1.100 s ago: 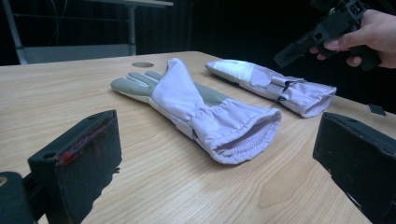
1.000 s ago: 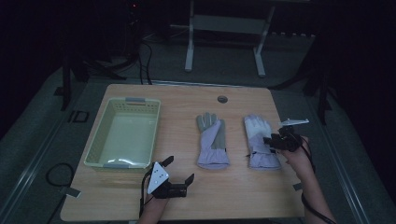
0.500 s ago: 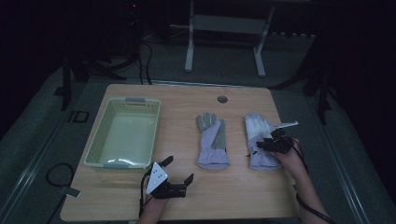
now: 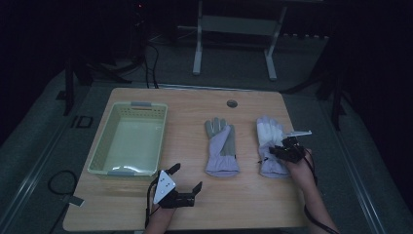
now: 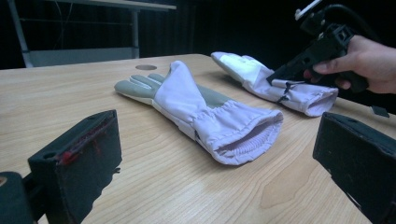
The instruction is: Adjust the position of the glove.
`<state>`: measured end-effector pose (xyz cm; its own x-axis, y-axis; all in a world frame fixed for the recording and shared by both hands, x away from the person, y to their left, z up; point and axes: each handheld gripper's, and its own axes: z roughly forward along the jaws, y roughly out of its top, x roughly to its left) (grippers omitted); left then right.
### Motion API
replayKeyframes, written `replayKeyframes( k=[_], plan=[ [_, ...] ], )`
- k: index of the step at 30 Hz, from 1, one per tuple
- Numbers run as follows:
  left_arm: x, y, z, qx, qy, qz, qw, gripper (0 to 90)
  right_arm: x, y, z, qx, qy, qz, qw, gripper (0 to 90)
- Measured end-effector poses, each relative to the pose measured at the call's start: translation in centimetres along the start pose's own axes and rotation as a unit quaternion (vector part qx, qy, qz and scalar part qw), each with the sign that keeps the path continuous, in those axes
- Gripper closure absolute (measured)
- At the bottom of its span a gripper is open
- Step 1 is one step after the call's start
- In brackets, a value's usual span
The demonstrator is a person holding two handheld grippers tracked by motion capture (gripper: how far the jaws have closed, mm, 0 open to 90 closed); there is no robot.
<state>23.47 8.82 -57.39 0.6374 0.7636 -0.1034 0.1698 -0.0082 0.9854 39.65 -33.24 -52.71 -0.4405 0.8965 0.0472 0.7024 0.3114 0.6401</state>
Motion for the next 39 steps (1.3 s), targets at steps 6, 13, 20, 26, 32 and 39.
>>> replayKeyframes(
  k=[6,13,20,26,32,39],
  plan=[
    [0.0,0.0,0.0,0.001,-0.001,0.0,1.0,1.1,0.6,1.2,-1.8,-0.01,-0.015,0.004,0.9998,79.8],
    [0.0,0.0,0.0,0.001,-0.002,-0.001,1.0,1.1,2.3,3.3,-4.4,-0.041,-0.029,-0.003,0.9987,80.0],
    [0.0,0.0,0.1,0.002,-0.003,-0.001,1.0,1.1,4.8,6.0,-6.2,-0.058,-0.028,-0.008,0.9979,80.0],
    [0.0,0.0,0.0,0.002,-0.004,-0.001,1.0,1.1,7.6,7.8,-6.8,-0.069,-0.02,-0.011,0.9974,80.0],
    [0.1,0.0,0.1,0.002,-0.005,-0.002,1.0,1.1,11.2,9.0,-6.7,-0.078,-0.006,-0.012,0.9969,80.0],
    [0.1,0.1,0.1,0.005,-0.008,-0.003,1.0,1.1,15.0,9.8,-6.0,-0.071,0.012,-0.023,0.9971,79.9]
  ],
)
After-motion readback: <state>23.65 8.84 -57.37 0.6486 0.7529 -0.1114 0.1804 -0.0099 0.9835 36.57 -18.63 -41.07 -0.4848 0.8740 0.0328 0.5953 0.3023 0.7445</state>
